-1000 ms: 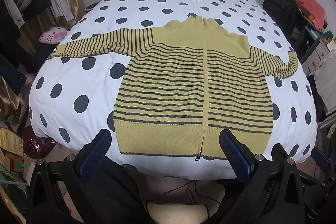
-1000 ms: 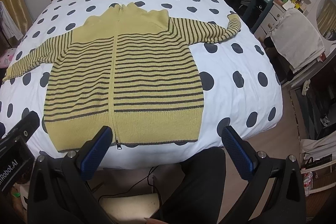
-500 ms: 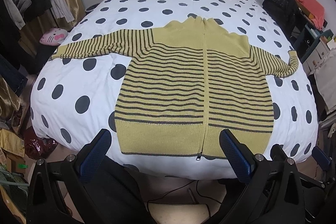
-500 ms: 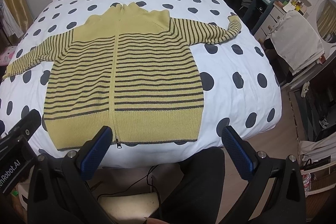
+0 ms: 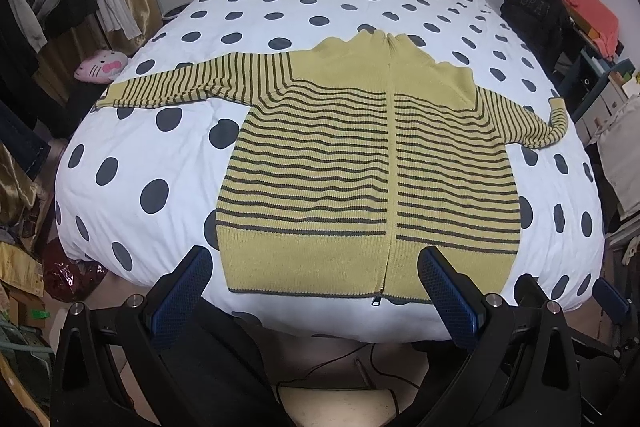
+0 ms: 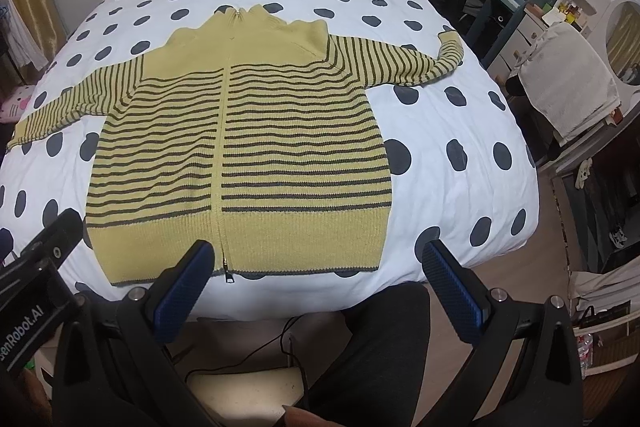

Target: Fold large clothes

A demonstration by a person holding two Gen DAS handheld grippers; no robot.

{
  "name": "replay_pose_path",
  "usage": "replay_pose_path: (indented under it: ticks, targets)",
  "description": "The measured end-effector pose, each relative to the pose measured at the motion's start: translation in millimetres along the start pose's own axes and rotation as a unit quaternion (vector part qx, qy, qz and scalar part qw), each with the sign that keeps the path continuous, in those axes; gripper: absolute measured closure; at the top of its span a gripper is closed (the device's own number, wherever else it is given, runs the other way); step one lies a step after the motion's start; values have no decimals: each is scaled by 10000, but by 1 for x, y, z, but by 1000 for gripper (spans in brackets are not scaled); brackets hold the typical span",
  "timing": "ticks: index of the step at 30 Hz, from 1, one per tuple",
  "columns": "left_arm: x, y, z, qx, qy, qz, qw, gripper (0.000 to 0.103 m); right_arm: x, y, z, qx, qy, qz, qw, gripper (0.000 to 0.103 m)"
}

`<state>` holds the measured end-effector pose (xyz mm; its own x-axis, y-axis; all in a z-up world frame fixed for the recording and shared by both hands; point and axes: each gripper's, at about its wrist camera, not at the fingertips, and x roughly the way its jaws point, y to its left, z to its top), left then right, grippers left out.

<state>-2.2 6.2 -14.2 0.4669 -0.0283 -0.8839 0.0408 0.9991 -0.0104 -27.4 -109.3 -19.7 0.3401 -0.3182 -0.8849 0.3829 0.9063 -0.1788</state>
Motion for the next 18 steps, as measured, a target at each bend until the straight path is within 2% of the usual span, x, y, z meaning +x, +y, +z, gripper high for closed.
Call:
replay_pose_path:
  ticks: [3, 6, 13, 18]
  targets:
    - [1, -1, 1, 35, 28, 13, 10000, 0, 2, 2, 1, -44, -6, -6, 10000, 0]
    - [2, 0, 2, -10, 61, -194, 9998, 0, 2, 4, 0, -48, -46, 79, 9999, 0]
    - [4, -1, 4, 110, -22, -38, 9999, 1, 1, 6, 1, -115, -103, 93, 9998, 0]
    - [8, 2, 4, 129, 17, -82, 9999, 4, 4, 7, 1, -116, -48, 130, 9998, 0]
